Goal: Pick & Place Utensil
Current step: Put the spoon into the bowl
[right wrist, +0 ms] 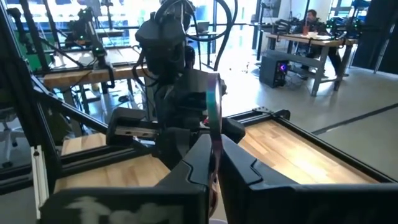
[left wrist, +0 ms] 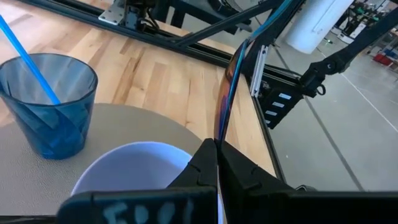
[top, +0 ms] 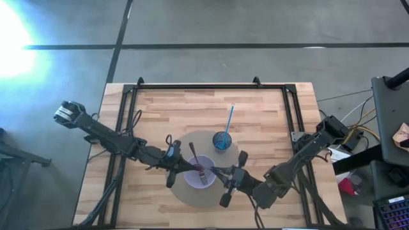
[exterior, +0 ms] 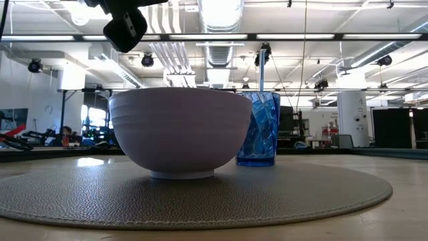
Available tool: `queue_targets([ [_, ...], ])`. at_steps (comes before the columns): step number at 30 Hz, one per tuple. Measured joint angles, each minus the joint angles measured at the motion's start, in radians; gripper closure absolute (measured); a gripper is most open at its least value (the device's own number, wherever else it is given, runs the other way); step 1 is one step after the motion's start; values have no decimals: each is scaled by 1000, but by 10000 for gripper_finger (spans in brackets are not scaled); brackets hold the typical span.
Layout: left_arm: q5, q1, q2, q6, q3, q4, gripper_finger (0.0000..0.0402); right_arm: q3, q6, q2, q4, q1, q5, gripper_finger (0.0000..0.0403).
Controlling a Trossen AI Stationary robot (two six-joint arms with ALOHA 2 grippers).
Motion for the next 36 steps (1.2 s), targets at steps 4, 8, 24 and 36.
queue_targets([
  [4,1,0,0,38,0,0,401,0,5,0,0,0,0,391],
  [8,8,0,0,48,0,-1,390,0,9,0,-2,0,0,391],
  [24,8,5,-18,102,2,-43,248,-5,59,-9,-165,0,1,392],
  [36,10,10,-55,149,10,-120,223,-6,58,-71,-249,0,25,392],
])
